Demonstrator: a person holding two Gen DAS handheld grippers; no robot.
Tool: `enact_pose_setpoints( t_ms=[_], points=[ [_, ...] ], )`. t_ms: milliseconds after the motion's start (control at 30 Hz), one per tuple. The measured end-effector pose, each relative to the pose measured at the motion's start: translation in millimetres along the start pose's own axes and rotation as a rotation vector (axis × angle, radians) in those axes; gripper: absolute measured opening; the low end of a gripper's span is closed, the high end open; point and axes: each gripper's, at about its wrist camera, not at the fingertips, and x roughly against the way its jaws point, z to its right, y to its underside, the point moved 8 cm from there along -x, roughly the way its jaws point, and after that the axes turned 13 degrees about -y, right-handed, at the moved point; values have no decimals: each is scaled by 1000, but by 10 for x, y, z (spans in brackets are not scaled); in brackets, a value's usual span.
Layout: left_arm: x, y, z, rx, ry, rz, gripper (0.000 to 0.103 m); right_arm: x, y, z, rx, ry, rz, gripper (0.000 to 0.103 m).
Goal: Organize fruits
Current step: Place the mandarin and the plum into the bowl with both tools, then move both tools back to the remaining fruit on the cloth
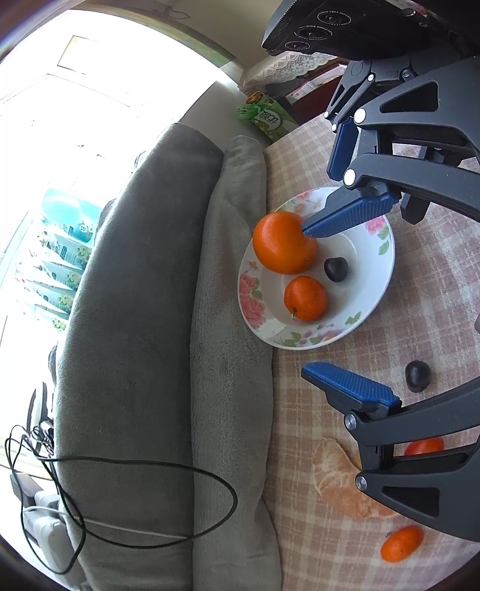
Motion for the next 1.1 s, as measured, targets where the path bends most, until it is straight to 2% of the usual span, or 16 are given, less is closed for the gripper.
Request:
enact_pose_setpoints(
  t_ms=[433,1100],
  points=[
    [312,18,-289,24,-44,48,70,67,-45,-191,7,-16,24,93],
    [725,220,-1327,146,-192,84,70,-125,-128,-605,62,-74,7,92]
  ],
)
